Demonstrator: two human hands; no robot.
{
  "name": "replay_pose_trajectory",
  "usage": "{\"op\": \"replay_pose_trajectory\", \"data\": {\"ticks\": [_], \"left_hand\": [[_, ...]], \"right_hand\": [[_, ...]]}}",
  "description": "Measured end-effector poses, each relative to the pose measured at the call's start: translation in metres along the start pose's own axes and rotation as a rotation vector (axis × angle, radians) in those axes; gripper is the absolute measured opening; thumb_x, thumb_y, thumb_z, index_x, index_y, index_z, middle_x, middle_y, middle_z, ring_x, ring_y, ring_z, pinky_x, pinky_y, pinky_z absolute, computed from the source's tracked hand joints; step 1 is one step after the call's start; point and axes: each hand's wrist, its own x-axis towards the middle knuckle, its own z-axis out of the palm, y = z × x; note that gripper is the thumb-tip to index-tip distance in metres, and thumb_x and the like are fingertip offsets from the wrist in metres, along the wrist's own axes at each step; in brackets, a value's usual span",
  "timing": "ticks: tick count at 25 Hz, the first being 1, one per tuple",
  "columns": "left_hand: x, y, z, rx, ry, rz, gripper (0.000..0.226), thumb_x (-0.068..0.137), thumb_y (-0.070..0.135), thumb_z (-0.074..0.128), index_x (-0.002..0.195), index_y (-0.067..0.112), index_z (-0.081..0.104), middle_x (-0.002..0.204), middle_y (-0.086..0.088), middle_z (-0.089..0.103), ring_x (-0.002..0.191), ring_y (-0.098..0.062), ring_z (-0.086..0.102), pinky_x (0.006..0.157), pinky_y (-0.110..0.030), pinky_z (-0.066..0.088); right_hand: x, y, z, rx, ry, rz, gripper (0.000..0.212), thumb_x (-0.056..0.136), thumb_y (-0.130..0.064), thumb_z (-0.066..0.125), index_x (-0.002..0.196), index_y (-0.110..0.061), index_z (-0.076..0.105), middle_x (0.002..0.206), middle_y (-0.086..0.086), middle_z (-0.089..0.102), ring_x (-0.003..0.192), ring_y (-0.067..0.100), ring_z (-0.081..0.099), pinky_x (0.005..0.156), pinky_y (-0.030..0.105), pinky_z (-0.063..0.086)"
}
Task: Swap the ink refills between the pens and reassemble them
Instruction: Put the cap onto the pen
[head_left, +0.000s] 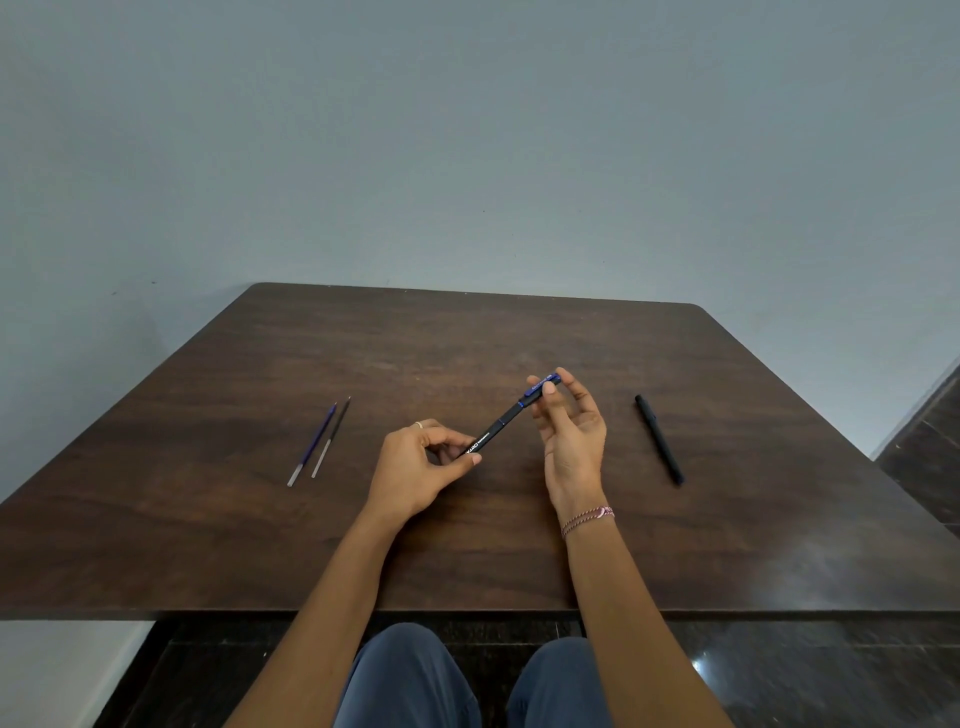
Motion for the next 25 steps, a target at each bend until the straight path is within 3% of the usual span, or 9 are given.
{"op": "replay_pose_trajectory", "data": {"ticks": [6,9,13,19,22,25], "left_hand": [[0.000,0.001,0.000,-0.006,0.073,0.034,0.020,0.067,0.013,0.083,0.081,0.025,0.074,0.068,0.010,0.060,0.060,-0.001,0.055,0.057,-0.009,0.042],[0.000,0.000,0.000,0.003,0.112,0.041,0.019,0.067,0.013,0.082,0.082,0.021,0.075,0.068,0.009,0.060,0.059,-0.002,0.054,0.056,-0.008,0.040],[0.000,-0.001,0.000,0.036,0.093,0.065,0.019,0.068,0.014,0.082,0.085,0.018,0.074,0.070,0.010,0.060,0.064,0.000,0.057,0.058,-0.008,0.042],[0.000,0.000,0.001,-0.089,0.006,0.068,0.042,0.067,0.012,0.082,0.106,0.025,0.069,0.083,0.008,0.066,0.067,-0.002,0.061,0.071,-0.007,0.045],[-0.001,0.001,0.001,-0.096,-0.030,0.088,0.040,0.067,0.009,0.082,0.103,0.022,0.071,0.089,0.009,0.069,0.076,-0.002,0.063,0.076,-0.008,0.044],[-0.002,0.003,0.001,-0.118,-0.071,0.078,0.038,0.066,0.006,0.082,0.099,0.021,0.072,0.092,0.010,0.069,0.081,0.000,0.063,0.071,-0.011,0.048]], "right_hand": [[-0.003,0.004,0.005,-0.133,-0.159,0.028,0.015,0.090,-0.007,0.058,0.104,-0.009,0.058,0.088,0.008,0.072,0.089,0.017,0.070,0.076,0.024,0.056],[-0.005,0.008,0.007,-0.332,-0.227,0.021,0.035,0.086,-0.010,0.066,0.116,-0.015,0.051,0.085,0.008,0.072,0.083,0.016,0.070,0.078,0.027,0.055],[-0.008,0.014,0.005,-0.638,-0.277,-0.023,0.061,0.075,-0.017,0.078,0.123,-0.029,0.041,0.074,0.007,0.070,0.066,0.015,0.068,0.070,0.026,0.056],[-0.001,0.012,0.000,-0.601,-0.087,-0.015,0.057,0.076,-0.014,0.077,0.120,-0.029,0.044,0.074,0.008,0.070,0.061,0.013,0.065,0.077,0.032,0.056],[0.000,0.011,-0.002,-0.551,0.005,-0.006,0.054,0.079,-0.012,0.074,0.122,-0.027,0.045,0.073,0.010,0.068,0.055,0.011,0.063,0.068,0.029,0.055],[0.001,0.010,-0.002,-0.557,0.065,-0.026,0.049,0.082,-0.013,0.072,0.122,-0.025,0.047,0.067,0.008,0.066,0.050,0.009,0.061,0.061,0.026,0.054]]}}
